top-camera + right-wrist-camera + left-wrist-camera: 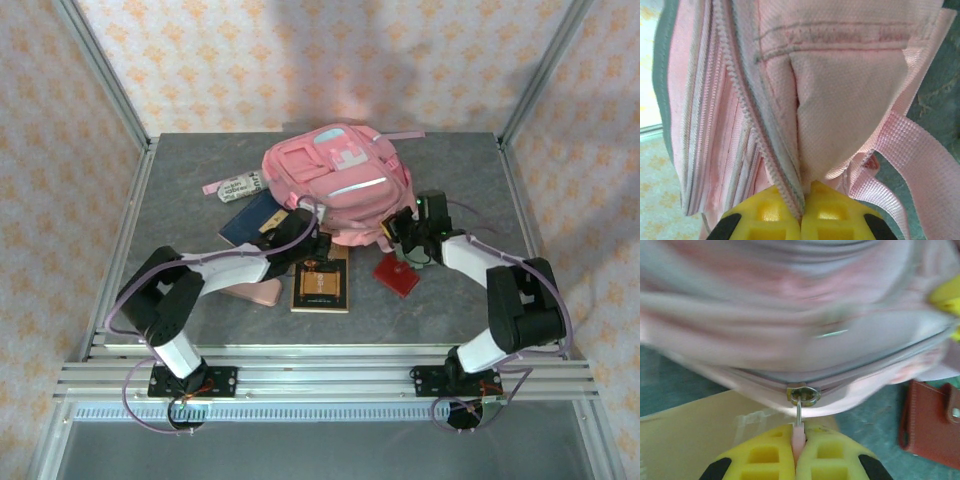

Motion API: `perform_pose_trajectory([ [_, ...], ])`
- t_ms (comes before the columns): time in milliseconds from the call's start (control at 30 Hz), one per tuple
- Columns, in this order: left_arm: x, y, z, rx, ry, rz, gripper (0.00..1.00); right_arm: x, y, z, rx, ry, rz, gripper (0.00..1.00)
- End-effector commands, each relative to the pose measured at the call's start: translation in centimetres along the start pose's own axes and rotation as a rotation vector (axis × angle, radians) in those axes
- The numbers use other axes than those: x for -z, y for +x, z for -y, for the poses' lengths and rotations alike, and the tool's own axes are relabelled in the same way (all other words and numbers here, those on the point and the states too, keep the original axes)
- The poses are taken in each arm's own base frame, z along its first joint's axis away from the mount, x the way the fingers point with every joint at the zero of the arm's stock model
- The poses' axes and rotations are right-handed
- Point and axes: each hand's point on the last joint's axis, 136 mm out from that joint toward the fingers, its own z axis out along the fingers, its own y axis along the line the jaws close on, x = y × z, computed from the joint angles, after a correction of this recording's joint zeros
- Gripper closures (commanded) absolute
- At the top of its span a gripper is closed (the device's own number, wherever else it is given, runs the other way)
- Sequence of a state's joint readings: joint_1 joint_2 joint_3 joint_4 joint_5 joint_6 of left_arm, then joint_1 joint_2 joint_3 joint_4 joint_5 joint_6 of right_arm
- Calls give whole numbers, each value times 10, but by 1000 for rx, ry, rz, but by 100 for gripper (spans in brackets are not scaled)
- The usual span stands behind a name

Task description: Pack books, pencil case, and school supplies into a backpack

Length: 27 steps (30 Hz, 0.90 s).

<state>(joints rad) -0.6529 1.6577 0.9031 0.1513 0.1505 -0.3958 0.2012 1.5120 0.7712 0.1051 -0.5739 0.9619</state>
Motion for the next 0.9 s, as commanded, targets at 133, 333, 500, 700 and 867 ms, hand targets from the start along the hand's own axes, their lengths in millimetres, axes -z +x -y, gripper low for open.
perform_pose_trajectory([
  [133,20,-30,-48,57,-108,95,100,19,-48,-20,36,-36,176,100],
  [333,15,-43,-21,46,-25,100,100,17,-72,-33,40,-27,207,100],
  [500,8,-47,22,-2,48,99,100,8,-87,-41,77,45,187,84],
  [700,-13,-44,53,-14,102,89,100,17,-69,-35,67,52,140,47],
  [867,-25,-42,66,-23,130,75,100,40,-38,-26,72,28,111,39],
])
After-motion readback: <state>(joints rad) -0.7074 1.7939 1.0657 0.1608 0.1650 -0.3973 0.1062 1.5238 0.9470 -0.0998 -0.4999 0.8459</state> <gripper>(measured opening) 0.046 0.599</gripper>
